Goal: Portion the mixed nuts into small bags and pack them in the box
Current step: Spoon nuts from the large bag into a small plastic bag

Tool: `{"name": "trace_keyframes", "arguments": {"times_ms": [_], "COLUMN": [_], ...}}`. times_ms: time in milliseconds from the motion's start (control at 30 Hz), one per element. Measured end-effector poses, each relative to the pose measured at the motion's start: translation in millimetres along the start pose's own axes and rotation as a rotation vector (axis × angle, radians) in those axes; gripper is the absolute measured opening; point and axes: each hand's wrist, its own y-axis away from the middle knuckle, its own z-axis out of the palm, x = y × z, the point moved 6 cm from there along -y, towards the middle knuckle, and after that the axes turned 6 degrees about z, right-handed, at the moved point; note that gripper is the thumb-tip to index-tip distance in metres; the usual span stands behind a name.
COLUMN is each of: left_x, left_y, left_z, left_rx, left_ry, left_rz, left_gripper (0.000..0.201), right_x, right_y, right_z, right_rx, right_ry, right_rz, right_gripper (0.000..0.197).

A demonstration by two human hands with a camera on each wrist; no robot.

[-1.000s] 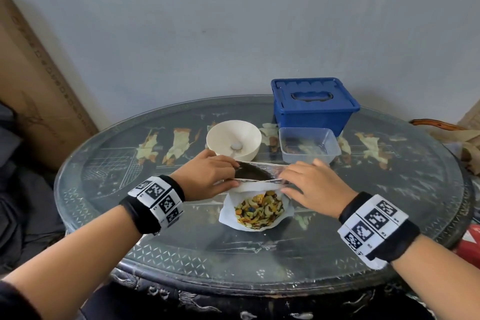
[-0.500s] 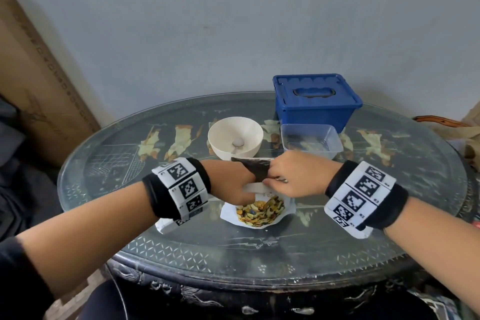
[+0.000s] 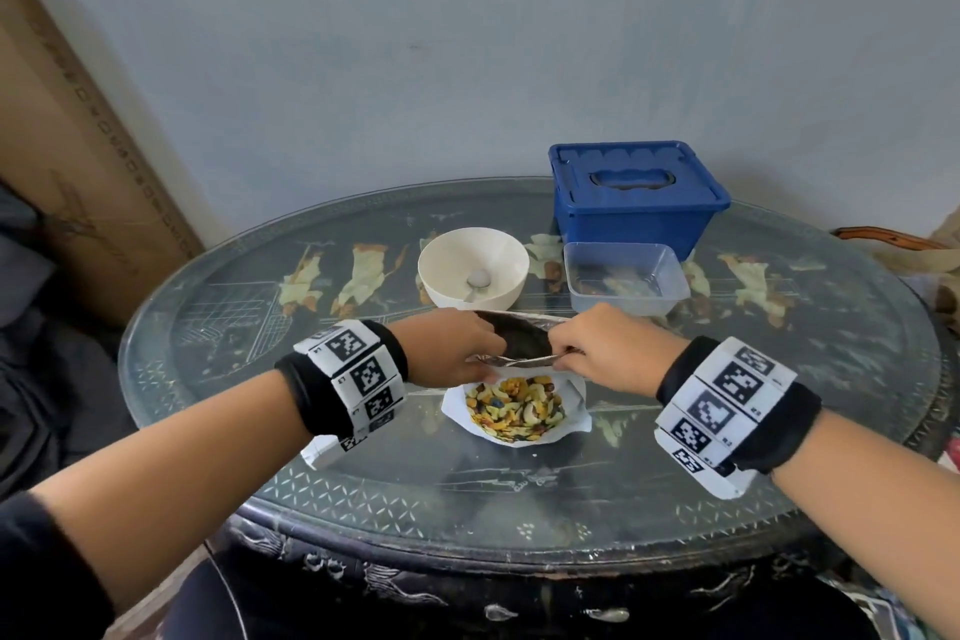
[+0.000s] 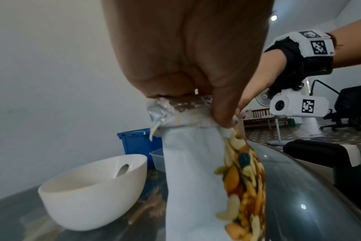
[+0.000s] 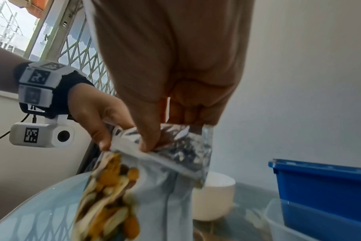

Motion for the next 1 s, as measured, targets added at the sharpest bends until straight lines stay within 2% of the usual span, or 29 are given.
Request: {"name": "trace_keyframes", "arguments": {"times_ms": [100, 200, 333, 400, 467, 567, 667, 767, 867, 1000], "left_x": [3.1, 6.0, 7.7, 10.2, 14.8, 21.4, 32.2, 27.7, 12.9, 4.3], "left_y": [5.2, 14.7, 19.2, 22.3, 23.2, 16.3, 4.7, 0.8, 6.3, 5.6], "left_z": [1.0, 3.6, 5.7, 8.1, 6.1, -3.2, -7.6, -3.9, -2.9, 0.3], "left_rx": [0.191, 0.394, 0.424, 0.405, 0.35, 0.157, -0.039, -0.211, -0.305, -0.321], "left_ry": [-0.017, -0.106, -0.055, -0.035, -0.028, -0.081, -0.229, -0.268, -0.247, -0.287], "left_rz": [0.091, 0.206, 0.216, 0.211, 0.191, 0.111, 0.095, 0.044, -0.053, -0.045], "left_gripper": [0.023, 0.024, 0.029, 0.032, 0.041, 0.051, 0.041, 0.04, 0.034, 0.03], "right_x": [0.0, -3.6, -7.4, -9.4, -11.5, -21.7, -33.2, -33.7, -18.2, -7.7], "right_y": [7.6, 15.2, 21.8, 23.0, 21.3, 11.5, -2.6, -8.8, -7.8, -10.9], "right_z": [6.8, 10.3, 13.2, 12.5, 8.7, 1.8, 1.3, 0.6, 1.5, 7.7], "right_rx": [0.09, 0.171, 0.245, 0.212, 0.13, 0.025, -0.106, -0.171, -0.212, -0.229], "right_ry": [0.0, 0.047, 0.076, 0.103, 0.149, 0.24, 0.337, 0.232, 0.149, 0.219], "right_rz": [0.001, -0.018, -0.069, -0.062, -0.03, -0.015, -0.072, -0.154, -0.082, 0.006], "right_gripper": [0.017, 0.009, 0.011, 0.015, 0.019, 0.021, 0.021, 0.024, 0.022, 0.025]}}
